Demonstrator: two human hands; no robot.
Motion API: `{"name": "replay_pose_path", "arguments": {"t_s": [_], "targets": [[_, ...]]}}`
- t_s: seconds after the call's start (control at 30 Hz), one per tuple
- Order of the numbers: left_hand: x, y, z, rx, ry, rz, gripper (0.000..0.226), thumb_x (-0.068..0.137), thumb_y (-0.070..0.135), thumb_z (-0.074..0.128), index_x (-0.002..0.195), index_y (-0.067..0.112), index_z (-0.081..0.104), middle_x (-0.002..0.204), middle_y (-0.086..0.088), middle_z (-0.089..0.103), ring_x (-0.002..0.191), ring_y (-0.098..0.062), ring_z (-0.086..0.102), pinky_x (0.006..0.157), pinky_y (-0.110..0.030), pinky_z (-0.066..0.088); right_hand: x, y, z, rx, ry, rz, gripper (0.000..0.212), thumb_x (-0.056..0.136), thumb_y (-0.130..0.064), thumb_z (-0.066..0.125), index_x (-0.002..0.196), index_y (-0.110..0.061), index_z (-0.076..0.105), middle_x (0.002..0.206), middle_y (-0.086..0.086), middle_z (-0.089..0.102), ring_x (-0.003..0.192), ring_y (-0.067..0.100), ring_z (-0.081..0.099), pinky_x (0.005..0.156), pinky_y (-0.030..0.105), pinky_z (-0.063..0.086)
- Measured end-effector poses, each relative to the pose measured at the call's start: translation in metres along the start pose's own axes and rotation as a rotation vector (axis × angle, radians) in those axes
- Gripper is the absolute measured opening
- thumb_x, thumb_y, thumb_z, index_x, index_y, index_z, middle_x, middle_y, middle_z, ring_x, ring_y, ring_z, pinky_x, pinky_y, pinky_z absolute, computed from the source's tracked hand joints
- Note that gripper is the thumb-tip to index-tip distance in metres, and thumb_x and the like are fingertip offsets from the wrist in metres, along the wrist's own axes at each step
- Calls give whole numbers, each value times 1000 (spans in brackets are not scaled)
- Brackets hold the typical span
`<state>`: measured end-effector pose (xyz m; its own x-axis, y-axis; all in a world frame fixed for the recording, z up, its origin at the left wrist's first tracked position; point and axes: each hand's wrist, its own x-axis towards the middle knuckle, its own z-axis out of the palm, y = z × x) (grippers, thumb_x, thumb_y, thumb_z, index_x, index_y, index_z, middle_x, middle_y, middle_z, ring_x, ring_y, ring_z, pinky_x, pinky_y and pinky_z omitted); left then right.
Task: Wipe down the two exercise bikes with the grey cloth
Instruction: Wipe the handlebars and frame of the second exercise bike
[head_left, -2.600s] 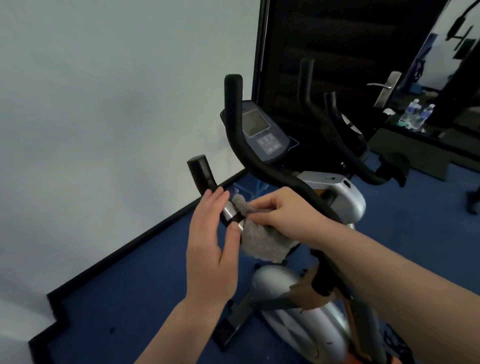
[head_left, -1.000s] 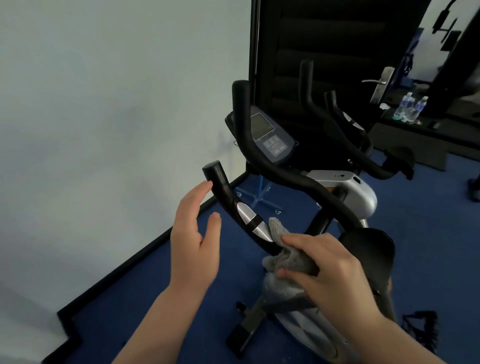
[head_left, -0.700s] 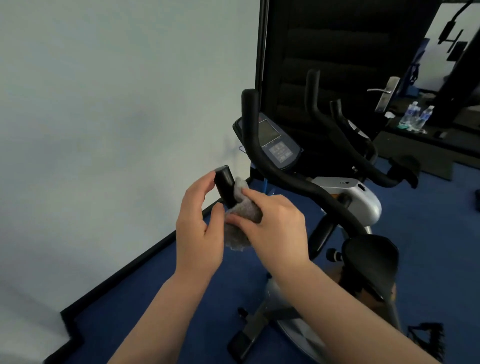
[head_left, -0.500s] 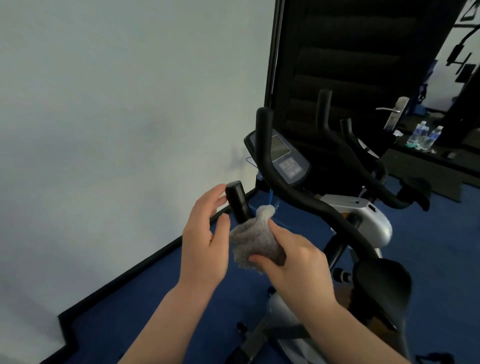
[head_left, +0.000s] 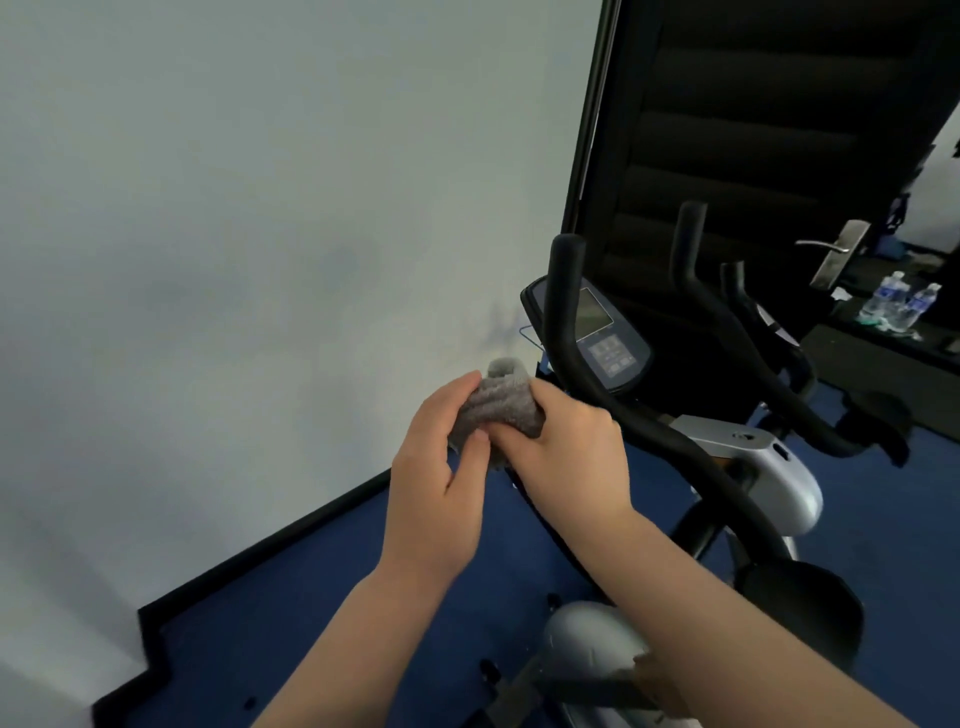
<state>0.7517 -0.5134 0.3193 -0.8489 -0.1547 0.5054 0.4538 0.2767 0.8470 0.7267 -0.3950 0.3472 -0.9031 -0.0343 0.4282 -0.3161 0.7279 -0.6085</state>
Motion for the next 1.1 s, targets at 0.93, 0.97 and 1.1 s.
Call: {"name": "replay_pose_path", "arguments": {"t_s": [0.93, 0.97, 1.1], "targets": [[-50, -20, 35, 278, -285, 184, 53, 97, 31, 32, 148, 14, 28, 159, 7, 9, 147, -11, -1, 116, -17, 4, -97, 39, -41, -184, -66, -45, 43, 82, -8, 66, 123, -18, 63, 102, 0, 73, 91, 21, 68, 77, 38, 56], [-56, -19, 36, 286, -300, 173, 55, 97, 34, 31, 148, 15, 26, 159, 9, 9, 147, -9, -1, 115, -15, 4, -102, 41, -44, -185, -73, -38, 43, 81, -8, 67, 122, -19, 64, 101, 1, 74, 91, 22, 68, 77, 38, 55], [-68, -12, 35, 326, -327, 112, 59, 95, 39, 35, 149, 23, 19, 157, 17, 5, 145, -1, -2, 112, -10, 4, -104, 45, -58, -205, -170, 28, 44, 84, -18, 63, 126, -31, 58, 105, -2, 72, 96, 19, 65, 83, 33, 51]]}}
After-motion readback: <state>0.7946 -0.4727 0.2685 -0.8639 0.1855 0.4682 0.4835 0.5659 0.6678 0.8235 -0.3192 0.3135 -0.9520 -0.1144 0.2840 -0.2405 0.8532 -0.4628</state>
